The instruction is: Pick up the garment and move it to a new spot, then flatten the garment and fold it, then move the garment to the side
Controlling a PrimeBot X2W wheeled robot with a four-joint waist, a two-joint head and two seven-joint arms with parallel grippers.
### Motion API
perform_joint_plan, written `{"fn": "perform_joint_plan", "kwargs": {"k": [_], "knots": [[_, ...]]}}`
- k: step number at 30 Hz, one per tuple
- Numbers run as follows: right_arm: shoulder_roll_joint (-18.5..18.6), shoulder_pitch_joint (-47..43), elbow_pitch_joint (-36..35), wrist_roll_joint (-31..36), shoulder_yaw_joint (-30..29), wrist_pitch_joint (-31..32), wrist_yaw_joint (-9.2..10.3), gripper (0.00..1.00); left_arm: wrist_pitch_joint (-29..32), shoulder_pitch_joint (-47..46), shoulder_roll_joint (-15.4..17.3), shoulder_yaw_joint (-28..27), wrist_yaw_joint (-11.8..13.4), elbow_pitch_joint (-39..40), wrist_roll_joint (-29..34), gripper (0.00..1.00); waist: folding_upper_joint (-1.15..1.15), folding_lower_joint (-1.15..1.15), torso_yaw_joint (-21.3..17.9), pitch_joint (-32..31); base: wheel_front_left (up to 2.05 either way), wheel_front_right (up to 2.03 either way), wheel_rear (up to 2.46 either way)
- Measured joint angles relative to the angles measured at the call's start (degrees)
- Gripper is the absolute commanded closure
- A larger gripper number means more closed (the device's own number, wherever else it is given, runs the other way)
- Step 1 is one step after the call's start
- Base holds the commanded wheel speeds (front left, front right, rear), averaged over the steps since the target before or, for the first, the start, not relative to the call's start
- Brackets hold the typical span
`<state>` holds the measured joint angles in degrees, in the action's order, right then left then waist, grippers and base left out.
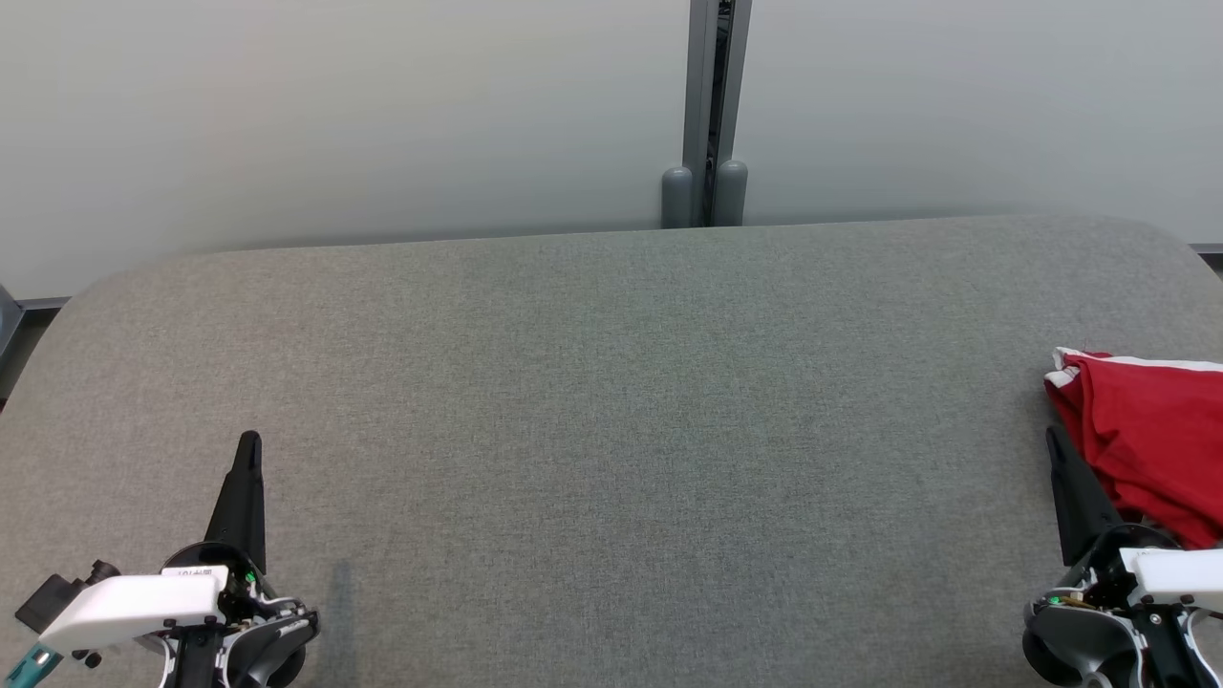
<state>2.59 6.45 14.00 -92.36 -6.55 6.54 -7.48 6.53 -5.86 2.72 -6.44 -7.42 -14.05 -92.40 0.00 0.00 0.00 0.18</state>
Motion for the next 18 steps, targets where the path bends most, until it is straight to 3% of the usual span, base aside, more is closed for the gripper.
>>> {"fn": "perform_joint_plan", "kwargs": {"k": [18], "knots": [[0.0,0.0,0.0,0.0,0.0,0.0,0.00,1.00,0.0,0.0,0.0,0.0,0.0,0.0,0.0,1.00,0.00,0.00,0.0,0.0,0.00,0.00,0.00]]}}
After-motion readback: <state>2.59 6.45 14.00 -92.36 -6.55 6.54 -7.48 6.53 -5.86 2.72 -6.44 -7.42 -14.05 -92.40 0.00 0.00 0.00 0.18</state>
